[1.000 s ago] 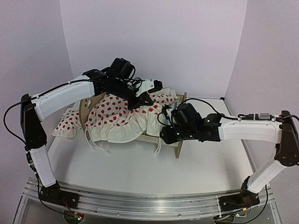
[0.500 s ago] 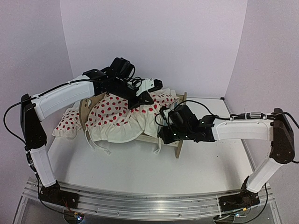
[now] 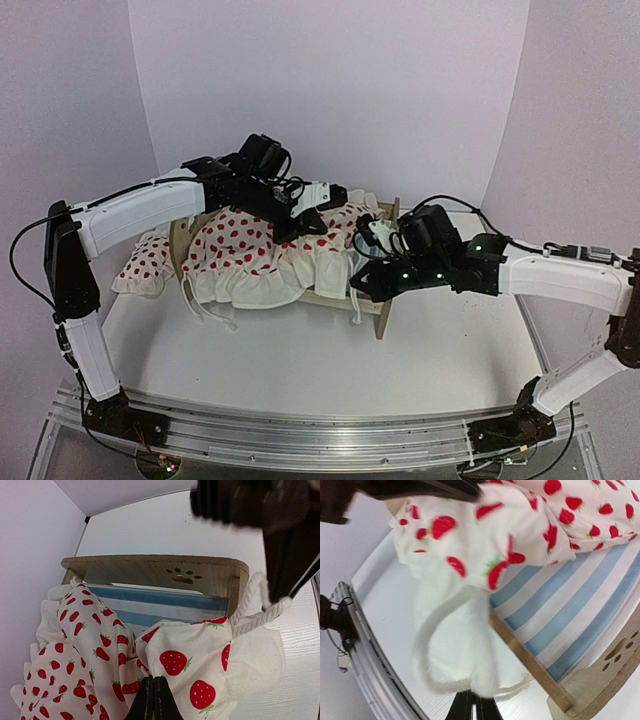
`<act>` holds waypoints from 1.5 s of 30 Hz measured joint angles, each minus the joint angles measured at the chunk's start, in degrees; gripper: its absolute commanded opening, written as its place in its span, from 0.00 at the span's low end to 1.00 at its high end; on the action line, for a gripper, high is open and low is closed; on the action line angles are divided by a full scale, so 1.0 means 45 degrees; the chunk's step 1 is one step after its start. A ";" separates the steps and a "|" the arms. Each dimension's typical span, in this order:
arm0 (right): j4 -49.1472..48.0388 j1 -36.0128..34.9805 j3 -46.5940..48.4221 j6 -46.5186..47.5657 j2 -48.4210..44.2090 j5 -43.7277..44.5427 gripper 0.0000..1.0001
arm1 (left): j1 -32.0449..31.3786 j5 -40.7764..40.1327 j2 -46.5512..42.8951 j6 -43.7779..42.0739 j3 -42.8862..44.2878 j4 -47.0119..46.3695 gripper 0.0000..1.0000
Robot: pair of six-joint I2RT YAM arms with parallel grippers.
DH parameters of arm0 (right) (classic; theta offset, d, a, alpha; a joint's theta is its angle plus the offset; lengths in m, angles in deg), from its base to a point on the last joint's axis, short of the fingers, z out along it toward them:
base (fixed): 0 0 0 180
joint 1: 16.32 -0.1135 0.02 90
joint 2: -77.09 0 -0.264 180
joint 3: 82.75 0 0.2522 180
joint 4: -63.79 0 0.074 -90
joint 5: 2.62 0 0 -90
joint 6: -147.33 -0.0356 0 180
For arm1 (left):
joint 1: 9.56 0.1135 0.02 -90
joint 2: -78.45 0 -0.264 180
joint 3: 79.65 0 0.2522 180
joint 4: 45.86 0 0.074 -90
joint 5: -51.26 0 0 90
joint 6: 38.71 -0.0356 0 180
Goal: Set up the pet bed
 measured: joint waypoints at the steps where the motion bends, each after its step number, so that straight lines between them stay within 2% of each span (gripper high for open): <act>1: 0.0116 0.0038 0.0000 0.0021 -0.0320 -0.0398 0.00 | 0.0007 -0.0005 0.0000 -0.0054 -0.0130 -0.0005 0.00; 7: 0.0538 0.0208 -0.0225 -0.0172 -0.0975 -0.2170 0.05 | 0.0067 -0.0113 -0.0005 -0.0352 -0.0225 -0.0174 0.00; 9: 0.0713 0.0224 -0.0488 -0.0389 -0.0932 -0.2435 0.10 | 0.0074 -0.0181 -0.0005 -0.0452 -0.0225 -0.0176 0.00; 12: 0.1071 0.0233 -0.0998 -0.0736 -0.0822 -0.2515 0.23 | 0.0078 -0.0218 -0.0005 -0.0603 -0.0225 -0.0180 0.00; 16: 0.1666 0.0237 -0.1250 -0.0957 -0.0565 -0.1914 0.30 | 0.0081 -0.0034 -0.0013 -0.0619 -0.0243 -0.0180 0.00; 22: 0.1843 0.0237 -0.0406 -0.0938 -0.0243 -0.0623 0.34 | 0.0089 0.0166 -0.0039 -0.0615 -0.0382 -0.0171 0.00; 27: 0.0524 0.0237 0.0568 -0.0911 0.0402 0.0338 0.34 | 0.0092 0.0168 -0.0053 -0.0615 -0.0390 -0.0175 0.00; 34: -0.0360 0.0232 0.1370 -0.0660 0.1781 0.1104 0.22 | 0.0092 0.0164 -0.0053 -0.0615 -0.0390 -0.0180 0.00; 37: -0.0393 0.0232 0.1370 -0.0558 0.1815 0.1574 0.24 | 0.0092 0.0163 -0.0053 -0.0615 -0.0390 -0.0175 0.00; 41: -0.0467 0.0237 0.1370 -0.0327 0.1815 0.1720 0.32 | 0.0092 0.0163 -0.0053 -0.0615 -0.0390 -0.0179 0.00; 45: -0.0513 0.0233 0.1349 -0.0186 0.1800 0.1502 0.32 | 0.0092 0.0159 -0.0053 -0.0615 -0.0390 -0.0180 0.00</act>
